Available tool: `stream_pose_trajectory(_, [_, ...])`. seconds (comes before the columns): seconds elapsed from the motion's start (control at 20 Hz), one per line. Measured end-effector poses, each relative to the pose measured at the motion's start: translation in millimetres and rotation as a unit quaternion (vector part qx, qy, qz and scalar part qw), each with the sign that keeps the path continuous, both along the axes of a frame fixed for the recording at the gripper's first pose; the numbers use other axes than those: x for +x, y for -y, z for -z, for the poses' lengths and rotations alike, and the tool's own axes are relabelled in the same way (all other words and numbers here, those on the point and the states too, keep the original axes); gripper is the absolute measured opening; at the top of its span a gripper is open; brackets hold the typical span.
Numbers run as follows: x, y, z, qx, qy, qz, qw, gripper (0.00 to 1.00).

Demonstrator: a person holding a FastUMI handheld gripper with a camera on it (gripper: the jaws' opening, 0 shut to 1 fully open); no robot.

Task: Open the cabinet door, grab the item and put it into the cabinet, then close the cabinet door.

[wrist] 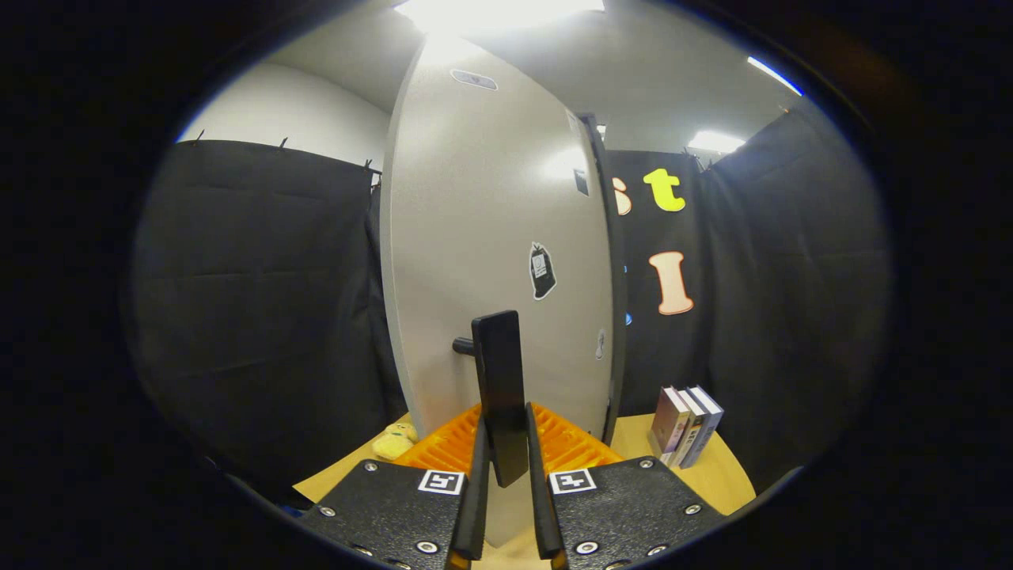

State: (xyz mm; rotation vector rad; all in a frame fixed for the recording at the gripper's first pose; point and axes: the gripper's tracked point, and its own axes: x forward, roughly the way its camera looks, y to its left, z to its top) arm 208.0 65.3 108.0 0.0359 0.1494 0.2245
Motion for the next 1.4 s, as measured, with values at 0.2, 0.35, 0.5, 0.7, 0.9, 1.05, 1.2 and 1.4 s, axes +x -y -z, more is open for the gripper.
stream_pose_trajectory(0.2, [3,25,1,-0.028,0.012,0.043,0.999,0.18])
stream_pose_trajectory(0.35, [5,47,-1,-0.035,0.018,0.082,0.996,0.18])
stream_pose_trajectory(0.5, [4,56,0,-0.019,0.016,0.109,0.994,0.16])
stream_pose_trajectory(0.7, [1,78,-3,-0.014,0.019,0.162,0.987,0.11])
stream_pose_trajectory(0.9, [-1,89,-7,0.001,0.024,0.192,0.981,0.12])
stream_pose_trajectory(1.05, [-12,87,-12,0.009,0.035,0.186,0.982,0.15])
stream_pose_trajectory(1.2, [-26,93,-25,-0.021,0.074,0.223,0.972,0.27])
stream_pose_trajectory(1.4, [-39,50,-42,0.023,0.141,0.188,0.972,0.73])
